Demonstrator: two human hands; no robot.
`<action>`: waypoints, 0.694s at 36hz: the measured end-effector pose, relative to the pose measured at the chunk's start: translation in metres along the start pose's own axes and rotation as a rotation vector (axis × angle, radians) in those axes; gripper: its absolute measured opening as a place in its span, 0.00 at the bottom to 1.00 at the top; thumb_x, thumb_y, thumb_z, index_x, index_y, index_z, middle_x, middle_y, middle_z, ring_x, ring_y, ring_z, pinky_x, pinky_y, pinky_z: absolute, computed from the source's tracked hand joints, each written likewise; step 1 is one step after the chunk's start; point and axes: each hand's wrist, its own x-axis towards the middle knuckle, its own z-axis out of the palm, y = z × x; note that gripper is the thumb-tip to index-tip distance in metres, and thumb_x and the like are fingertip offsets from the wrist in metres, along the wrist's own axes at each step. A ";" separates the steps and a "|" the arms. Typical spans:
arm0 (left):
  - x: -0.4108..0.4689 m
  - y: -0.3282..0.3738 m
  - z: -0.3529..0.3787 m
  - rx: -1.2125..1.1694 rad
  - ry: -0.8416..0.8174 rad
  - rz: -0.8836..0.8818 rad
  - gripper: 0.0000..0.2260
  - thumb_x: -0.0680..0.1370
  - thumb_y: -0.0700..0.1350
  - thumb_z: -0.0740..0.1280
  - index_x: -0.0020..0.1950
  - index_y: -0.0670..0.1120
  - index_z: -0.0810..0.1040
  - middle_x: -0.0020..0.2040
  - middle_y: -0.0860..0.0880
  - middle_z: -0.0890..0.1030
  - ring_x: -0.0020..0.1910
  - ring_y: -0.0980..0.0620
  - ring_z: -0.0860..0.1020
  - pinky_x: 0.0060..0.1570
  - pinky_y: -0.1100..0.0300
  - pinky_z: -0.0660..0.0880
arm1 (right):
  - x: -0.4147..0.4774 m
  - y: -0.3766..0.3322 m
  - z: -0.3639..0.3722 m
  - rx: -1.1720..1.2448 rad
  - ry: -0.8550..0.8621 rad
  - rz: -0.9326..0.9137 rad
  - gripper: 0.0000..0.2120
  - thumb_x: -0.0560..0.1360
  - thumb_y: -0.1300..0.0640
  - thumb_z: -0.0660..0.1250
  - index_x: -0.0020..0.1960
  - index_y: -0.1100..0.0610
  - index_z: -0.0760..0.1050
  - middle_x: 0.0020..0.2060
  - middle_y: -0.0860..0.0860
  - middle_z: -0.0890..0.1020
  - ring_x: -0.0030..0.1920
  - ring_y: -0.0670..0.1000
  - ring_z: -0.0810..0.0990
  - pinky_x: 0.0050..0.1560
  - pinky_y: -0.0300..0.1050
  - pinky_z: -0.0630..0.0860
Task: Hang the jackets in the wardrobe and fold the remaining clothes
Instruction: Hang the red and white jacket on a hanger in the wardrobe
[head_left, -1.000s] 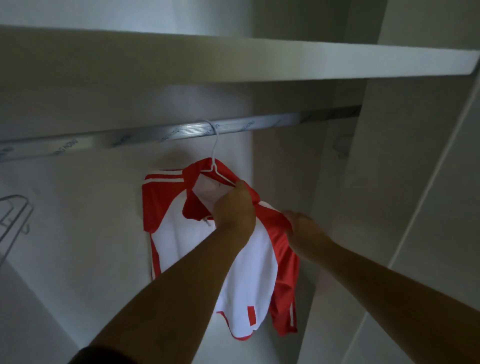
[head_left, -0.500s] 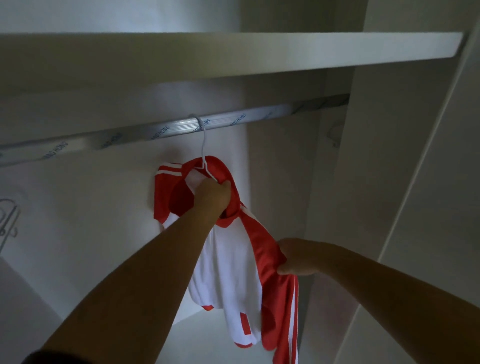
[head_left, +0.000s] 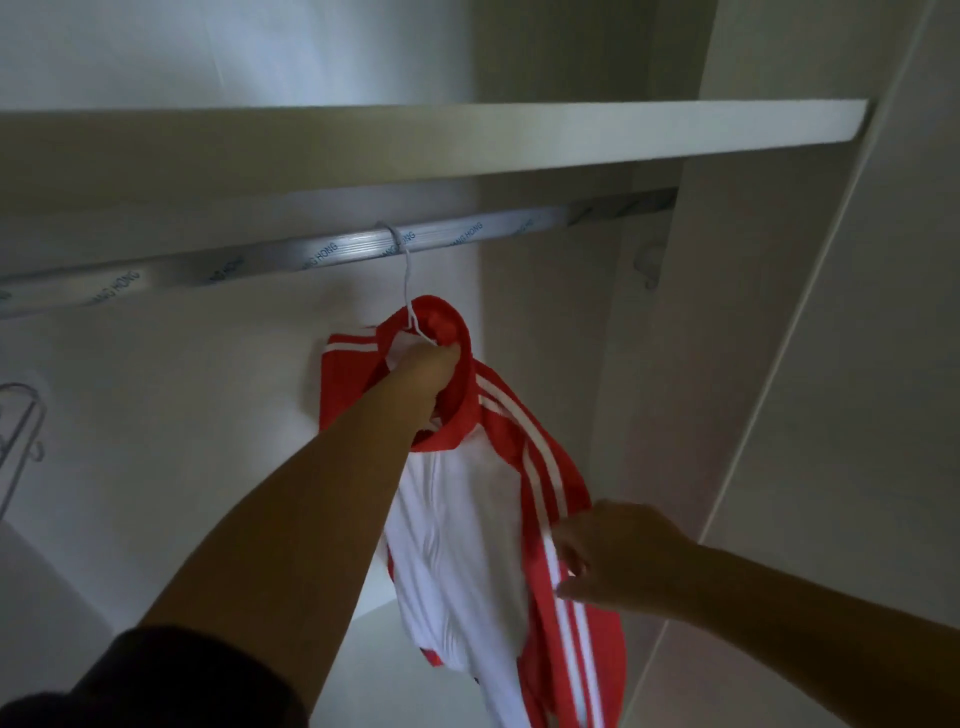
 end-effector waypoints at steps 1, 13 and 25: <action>-0.001 0.000 0.001 -0.039 -0.018 -0.034 0.18 0.78 0.46 0.66 0.65 0.39 0.72 0.62 0.38 0.77 0.58 0.38 0.77 0.57 0.43 0.76 | 0.001 0.001 -0.002 0.044 0.050 0.035 0.11 0.74 0.45 0.64 0.39 0.48 0.65 0.38 0.44 0.75 0.43 0.48 0.75 0.38 0.38 0.64; -0.030 -0.011 -0.004 0.585 0.041 0.334 0.12 0.79 0.41 0.61 0.56 0.33 0.76 0.48 0.42 0.77 0.52 0.39 0.78 0.43 0.58 0.68 | 0.058 0.008 -0.015 0.267 0.315 0.278 0.11 0.80 0.53 0.56 0.46 0.54 0.76 0.44 0.53 0.81 0.47 0.56 0.80 0.46 0.45 0.75; -0.035 -0.044 -0.019 0.558 -0.020 0.539 0.09 0.76 0.42 0.67 0.43 0.46 0.66 0.32 0.53 0.72 0.32 0.54 0.74 0.30 0.65 0.67 | 0.056 0.008 -0.017 0.252 0.280 0.245 0.10 0.80 0.56 0.58 0.48 0.55 0.77 0.38 0.49 0.78 0.38 0.49 0.77 0.44 0.43 0.75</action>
